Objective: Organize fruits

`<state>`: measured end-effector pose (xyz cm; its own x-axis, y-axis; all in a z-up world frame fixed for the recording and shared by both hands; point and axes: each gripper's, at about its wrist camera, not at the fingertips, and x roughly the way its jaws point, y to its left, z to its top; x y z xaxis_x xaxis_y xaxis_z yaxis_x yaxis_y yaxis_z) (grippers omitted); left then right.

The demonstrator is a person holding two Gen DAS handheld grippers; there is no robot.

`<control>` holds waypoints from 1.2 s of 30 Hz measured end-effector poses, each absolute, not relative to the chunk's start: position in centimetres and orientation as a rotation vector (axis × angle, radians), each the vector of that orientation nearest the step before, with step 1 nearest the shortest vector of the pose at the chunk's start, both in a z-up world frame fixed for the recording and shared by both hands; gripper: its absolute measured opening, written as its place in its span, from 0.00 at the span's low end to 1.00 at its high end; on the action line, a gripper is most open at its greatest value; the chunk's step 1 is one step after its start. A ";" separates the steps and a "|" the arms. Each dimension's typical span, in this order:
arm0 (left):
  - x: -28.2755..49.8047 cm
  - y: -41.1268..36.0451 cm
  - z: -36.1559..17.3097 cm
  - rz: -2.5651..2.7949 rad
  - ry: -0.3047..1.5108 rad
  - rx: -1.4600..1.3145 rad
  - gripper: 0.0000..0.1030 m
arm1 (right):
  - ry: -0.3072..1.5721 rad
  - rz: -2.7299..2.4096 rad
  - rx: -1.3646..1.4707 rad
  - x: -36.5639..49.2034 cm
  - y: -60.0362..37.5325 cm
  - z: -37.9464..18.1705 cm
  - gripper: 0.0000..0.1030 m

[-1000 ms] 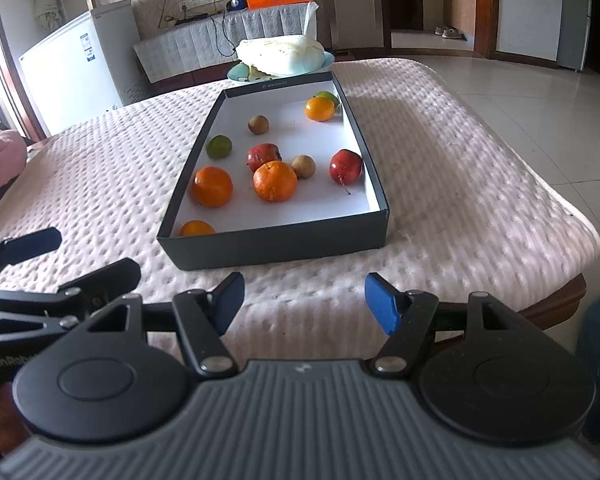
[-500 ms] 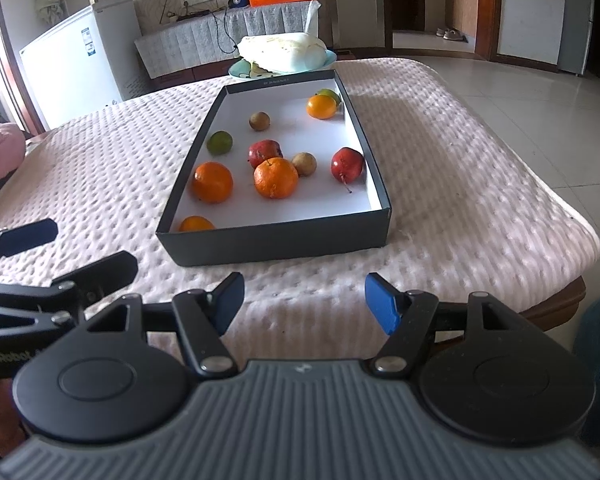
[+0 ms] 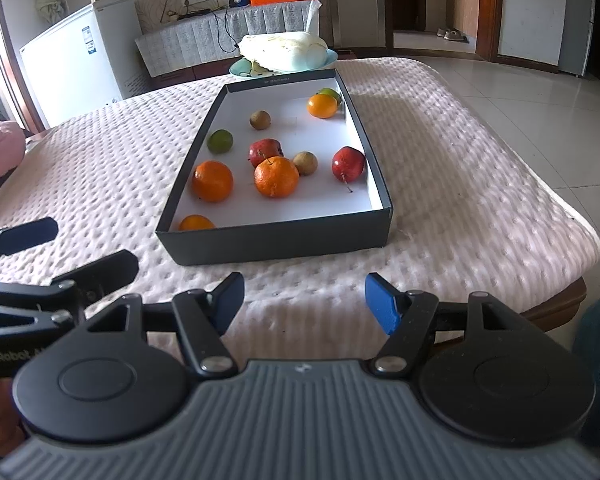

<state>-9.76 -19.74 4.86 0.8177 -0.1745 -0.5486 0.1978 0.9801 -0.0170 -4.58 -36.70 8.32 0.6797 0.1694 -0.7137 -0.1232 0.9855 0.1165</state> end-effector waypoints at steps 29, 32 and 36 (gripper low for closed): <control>-9.8 -19.8 4.9 -0.201 0.581 0.042 1.00 | 0.809 0.164 0.055 -4.6 -36.5 8.2 0.67; -9.8 -19.8 4.9 -0.204 0.580 0.044 1.00 | 0.809 0.164 0.055 -4.6 -36.5 8.2 0.67; -9.8 -19.8 4.9 -0.202 0.581 0.041 1.00 | 0.810 0.164 0.054 -4.6 -36.5 8.2 0.67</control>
